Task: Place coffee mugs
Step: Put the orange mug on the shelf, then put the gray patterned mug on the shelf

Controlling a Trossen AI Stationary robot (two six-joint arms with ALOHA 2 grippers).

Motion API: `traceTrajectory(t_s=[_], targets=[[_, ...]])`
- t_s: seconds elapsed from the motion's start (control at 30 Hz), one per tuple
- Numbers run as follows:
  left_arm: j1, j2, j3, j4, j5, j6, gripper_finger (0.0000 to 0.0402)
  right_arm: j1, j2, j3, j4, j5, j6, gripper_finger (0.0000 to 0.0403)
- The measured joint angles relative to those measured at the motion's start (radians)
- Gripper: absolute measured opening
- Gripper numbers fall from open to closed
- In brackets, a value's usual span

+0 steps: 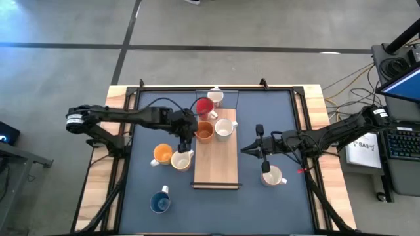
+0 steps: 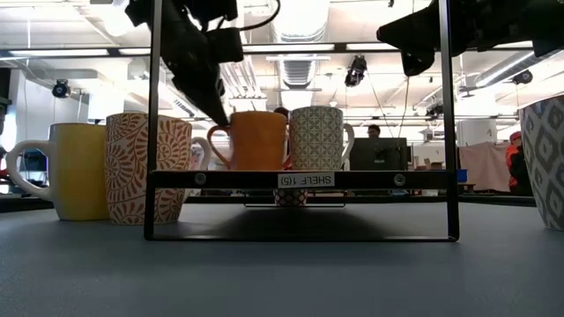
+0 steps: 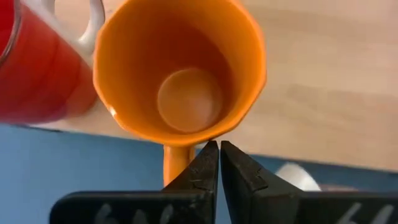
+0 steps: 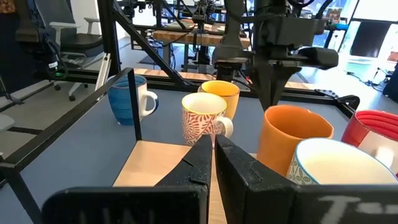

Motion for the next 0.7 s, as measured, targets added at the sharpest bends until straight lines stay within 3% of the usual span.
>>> traceTrajectory(t_s=[0.23, 0.7], targets=[[0.001, 0.031, 0.0, 0.002, -0.082, -0.044, 0.0, 0.0, 0.0, 0.0, 0.0, 0.0, 0.01, 0.0011], [-0.062, -0.01, 0.0, -0.012, -0.06, -0.113, 0.0, 0.0, 0.03, 0.0, 0.002, 0.0, 0.057, 0.0011]])
